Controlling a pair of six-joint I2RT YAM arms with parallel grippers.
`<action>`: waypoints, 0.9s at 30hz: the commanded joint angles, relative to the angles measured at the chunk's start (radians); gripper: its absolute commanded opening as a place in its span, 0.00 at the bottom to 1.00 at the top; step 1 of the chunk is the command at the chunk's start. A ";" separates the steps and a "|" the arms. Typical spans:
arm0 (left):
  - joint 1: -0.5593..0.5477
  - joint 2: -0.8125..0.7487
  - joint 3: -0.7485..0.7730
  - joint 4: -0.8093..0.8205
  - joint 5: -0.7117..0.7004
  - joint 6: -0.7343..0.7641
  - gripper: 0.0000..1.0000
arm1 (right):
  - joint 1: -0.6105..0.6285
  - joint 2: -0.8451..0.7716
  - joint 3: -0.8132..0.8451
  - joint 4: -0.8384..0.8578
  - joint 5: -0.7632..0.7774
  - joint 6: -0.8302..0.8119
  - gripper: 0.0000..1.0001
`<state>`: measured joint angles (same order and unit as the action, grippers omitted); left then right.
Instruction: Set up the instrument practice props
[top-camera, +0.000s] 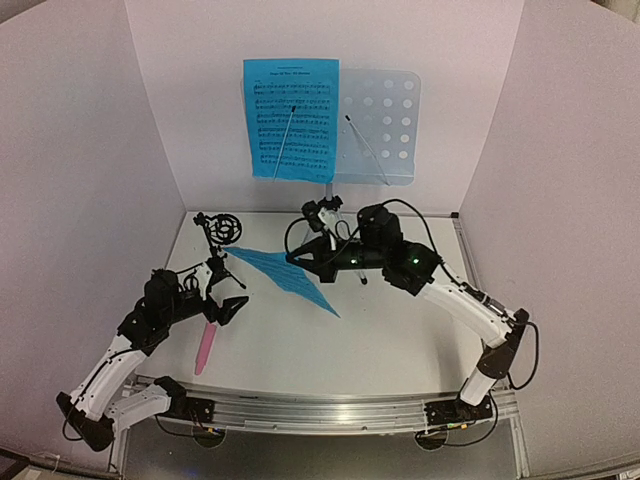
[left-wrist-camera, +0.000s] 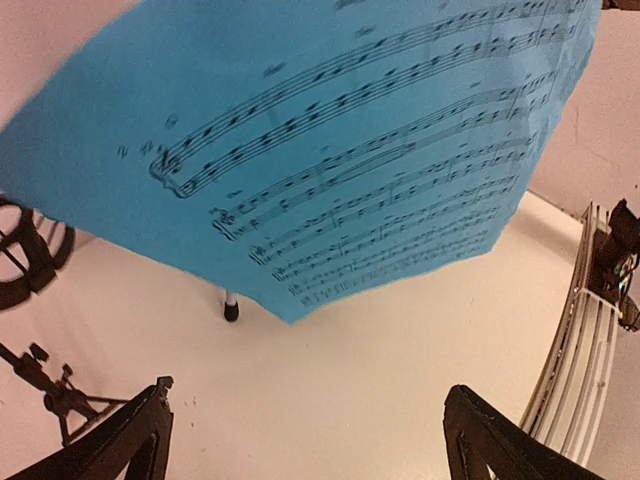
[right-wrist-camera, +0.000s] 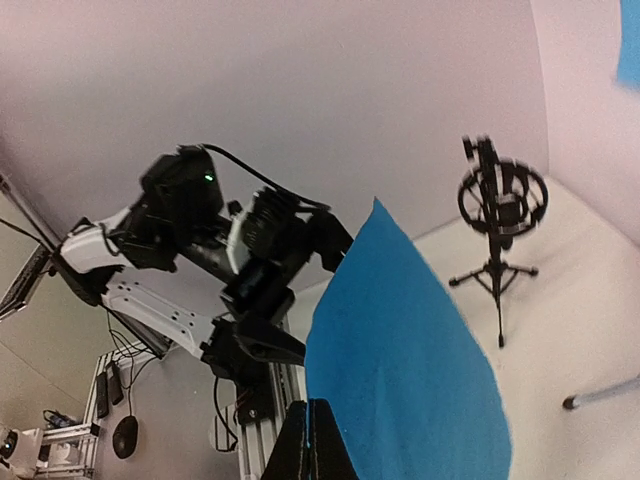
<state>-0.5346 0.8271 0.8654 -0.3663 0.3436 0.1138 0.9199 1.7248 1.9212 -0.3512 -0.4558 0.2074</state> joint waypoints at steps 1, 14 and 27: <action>0.004 -0.029 0.110 0.044 -0.021 -0.094 0.98 | -0.001 -0.002 0.168 -0.175 -0.068 -0.125 0.00; 0.004 0.075 0.282 0.115 0.176 -0.193 0.99 | -0.001 0.067 0.480 -0.180 -0.156 -0.199 0.00; 0.004 0.128 0.403 0.143 0.318 -0.308 0.00 | -0.002 0.041 0.503 -0.153 -0.023 -0.251 0.00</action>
<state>-0.5331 0.9516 1.2157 -0.2481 0.6097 -0.1265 0.9192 1.7847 2.3978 -0.5205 -0.5503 -0.0023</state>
